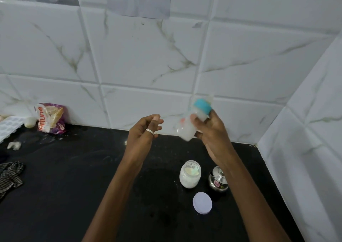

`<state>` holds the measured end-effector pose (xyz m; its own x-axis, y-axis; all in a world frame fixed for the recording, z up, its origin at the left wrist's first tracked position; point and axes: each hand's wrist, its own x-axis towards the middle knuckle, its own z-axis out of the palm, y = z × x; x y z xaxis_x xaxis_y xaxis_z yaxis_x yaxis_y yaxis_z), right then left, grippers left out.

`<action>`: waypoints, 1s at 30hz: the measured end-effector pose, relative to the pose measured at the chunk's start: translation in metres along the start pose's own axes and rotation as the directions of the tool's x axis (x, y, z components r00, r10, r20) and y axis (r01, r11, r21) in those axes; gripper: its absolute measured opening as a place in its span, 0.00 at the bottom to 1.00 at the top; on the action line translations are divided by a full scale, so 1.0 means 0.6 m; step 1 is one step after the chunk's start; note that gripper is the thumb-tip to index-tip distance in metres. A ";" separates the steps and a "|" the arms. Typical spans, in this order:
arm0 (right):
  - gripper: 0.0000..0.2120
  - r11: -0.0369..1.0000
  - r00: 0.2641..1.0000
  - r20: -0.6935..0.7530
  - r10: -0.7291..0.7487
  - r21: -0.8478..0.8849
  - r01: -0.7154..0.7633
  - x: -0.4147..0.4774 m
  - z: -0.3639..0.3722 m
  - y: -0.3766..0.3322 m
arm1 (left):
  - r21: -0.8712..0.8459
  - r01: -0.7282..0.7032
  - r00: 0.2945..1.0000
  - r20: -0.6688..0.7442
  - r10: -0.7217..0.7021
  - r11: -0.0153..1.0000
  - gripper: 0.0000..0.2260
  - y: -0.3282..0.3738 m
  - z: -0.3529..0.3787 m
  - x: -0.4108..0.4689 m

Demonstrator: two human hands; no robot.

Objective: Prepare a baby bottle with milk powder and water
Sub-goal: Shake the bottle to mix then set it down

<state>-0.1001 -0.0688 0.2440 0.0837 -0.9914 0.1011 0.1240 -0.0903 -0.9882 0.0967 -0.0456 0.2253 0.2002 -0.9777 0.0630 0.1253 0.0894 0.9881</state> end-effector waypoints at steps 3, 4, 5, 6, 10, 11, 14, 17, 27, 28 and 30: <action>0.31 0.997 0.999 0.042 0.000 -0.077 0.003 0.001 0.006 -0.001 | 0.010 0.000 1.000 -0.005 0.000 1.000 0.09 0.002 -0.003 -0.001; 0.31 0.986 0.991 0.129 0.042 -0.164 -0.020 -0.001 0.004 0.002 | 0.012 -0.001 1.000 -0.004 0.001 1.000 0.10 0.002 -0.003 -0.001; 0.31 0.979 0.981 0.184 0.060 -0.203 -0.022 -0.003 0.002 0.002 | 0.012 -0.001 1.000 -0.004 0.001 1.000 0.10 0.003 -0.004 -0.001; 0.31 0.982 0.981 0.189 0.052 -0.189 -0.015 -0.002 -0.001 0.001 | 0.004 0.002 1.000 -0.006 -0.002 1.000 0.11 0.004 -0.005 -0.001; 0.28 0.998 1.000 -0.016 -0.016 0.060 0.017 0.002 0.007 -0.005 | 0.003 0.000 1.000 -0.014 0.000 1.000 0.10 0.005 -0.009 0.000; 0.28 1.000 1.000 0.020 -0.008 -0.004 0.008 -0.001 0.007 -0.004 | 0.010 -0.002 1.000 -0.014 0.002 1.000 0.10 0.005 -0.009 0.000; 0.28 0.984 0.972 0.225 0.072 -0.176 -0.032 -0.009 -0.001 0.005 | 0.021 -0.010 1.000 -0.016 0.010 1.000 0.11 0.007 -0.011 0.003; 0.26 0.998 0.997 0.070 0.015 0.059 -0.019 -0.006 -0.004 0.006 | 0.016 -0.016 1.000 -0.020 0.016 1.000 0.11 0.009 -0.014 0.003; 0.35 0.997 0.998 0.046 0.032 0.068 -0.035 -0.011 0.001 0.020 | 0.014 -0.029 0.999 -0.031 0.030 0.999 0.10 0.016 -0.020 0.004; 0.33 0.999 0.993 0.107 0.045 -0.013 -0.044 -0.014 0.001 0.020 | 0.015 -0.031 0.999 -0.029 0.032 0.999 0.10 0.018 -0.020 0.005; 0.28 0.979 0.961 0.256 0.106 -0.195 -0.056 -0.019 -0.001 0.024 | 0.013 -0.033 0.999 -0.029 0.034 0.999 0.10 0.021 -0.019 0.007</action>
<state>-0.1001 -0.0589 0.2284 0.3470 -0.9376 0.0219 -0.0761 -0.0514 -0.9958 0.1104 -0.0462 0.2365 0.2323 -0.9683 0.0923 0.1057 0.1195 0.9872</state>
